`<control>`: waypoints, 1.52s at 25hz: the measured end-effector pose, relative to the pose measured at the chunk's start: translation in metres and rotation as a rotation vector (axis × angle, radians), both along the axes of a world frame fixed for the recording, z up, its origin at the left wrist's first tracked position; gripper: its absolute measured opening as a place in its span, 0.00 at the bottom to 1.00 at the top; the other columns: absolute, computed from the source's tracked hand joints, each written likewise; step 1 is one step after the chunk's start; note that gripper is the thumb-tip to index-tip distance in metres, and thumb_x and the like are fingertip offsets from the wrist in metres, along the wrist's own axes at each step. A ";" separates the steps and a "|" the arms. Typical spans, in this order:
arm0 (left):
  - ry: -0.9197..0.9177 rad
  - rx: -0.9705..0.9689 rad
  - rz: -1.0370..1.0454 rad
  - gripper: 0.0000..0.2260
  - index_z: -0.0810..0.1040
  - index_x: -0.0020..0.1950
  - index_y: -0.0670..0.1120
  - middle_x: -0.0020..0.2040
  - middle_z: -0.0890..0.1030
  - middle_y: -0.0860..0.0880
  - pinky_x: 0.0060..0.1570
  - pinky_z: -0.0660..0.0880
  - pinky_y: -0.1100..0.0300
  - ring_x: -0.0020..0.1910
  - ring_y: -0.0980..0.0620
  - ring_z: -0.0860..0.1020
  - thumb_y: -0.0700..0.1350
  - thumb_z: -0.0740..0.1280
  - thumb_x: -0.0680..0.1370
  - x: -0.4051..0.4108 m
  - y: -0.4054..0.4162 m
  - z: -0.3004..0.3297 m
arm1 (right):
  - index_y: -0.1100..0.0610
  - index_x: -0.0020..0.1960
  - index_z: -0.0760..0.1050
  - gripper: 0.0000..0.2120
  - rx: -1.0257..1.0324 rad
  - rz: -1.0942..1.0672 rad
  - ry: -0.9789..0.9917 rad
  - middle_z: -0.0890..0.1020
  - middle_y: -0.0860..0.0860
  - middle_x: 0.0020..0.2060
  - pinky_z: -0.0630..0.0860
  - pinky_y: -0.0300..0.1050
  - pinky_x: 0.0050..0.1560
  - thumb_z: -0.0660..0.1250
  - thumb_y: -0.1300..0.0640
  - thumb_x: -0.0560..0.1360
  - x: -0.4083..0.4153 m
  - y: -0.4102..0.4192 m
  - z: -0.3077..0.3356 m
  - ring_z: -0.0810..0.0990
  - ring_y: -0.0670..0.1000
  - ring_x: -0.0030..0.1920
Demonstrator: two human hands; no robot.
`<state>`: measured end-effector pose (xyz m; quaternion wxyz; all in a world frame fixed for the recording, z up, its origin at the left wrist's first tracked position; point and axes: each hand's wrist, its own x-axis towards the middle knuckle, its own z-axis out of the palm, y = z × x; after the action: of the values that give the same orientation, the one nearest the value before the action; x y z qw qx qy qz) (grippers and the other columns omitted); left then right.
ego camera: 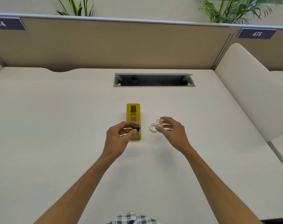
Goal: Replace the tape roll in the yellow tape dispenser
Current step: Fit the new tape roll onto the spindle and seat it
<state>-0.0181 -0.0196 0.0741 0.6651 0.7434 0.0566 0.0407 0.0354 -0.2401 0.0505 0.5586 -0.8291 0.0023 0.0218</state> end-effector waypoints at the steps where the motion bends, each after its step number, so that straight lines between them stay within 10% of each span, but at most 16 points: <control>1: -0.001 -0.003 -0.003 0.11 0.83 0.53 0.50 0.48 0.86 0.53 0.48 0.78 0.66 0.47 0.54 0.84 0.39 0.73 0.73 0.000 -0.001 0.001 | 0.48 0.56 0.79 0.16 0.072 0.024 0.007 0.84 0.42 0.50 0.77 0.32 0.46 0.76 0.52 0.70 -0.004 0.004 0.005 0.83 0.40 0.48; 12: -0.026 -0.029 -0.055 0.14 0.83 0.56 0.47 0.49 0.86 0.51 0.53 0.79 0.61 0.50 0.54 0.84 0.37 0.73 0.72 0.000 -0.003 0.004 | 0.51 0.56 0.81 0.16 0.370 0.245 0.062 0.85 0.47 0.50 0.79 0.36 0.51 0.76 0.53 0.69 -0.024 0.035 0.034 0.85 0.48 0.50; 38: -0.062 -0.004 -0.099 0.16 0.81 0.60 0.46 0.50 0.86 0.50 0.52 0.80 0.60 0.49 0.53 0.85 0.36 0.72 0.73 -0.002 0.001 0.000 | 0.50 0.55 0.82 0.14 0.337 0.171 0.075 0.84 0.51 0.54 0.78 0.43 0.56 0.76 0.52 0.70 -0.038 0.049 0.030 0.84 0.48 0.52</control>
<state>-0.0197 -0.0189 0.0737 0.6693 0.7424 -0.0006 0.0305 -0.0031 -0.1914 0.0808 0.6851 -0.7198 -0.0509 0.1001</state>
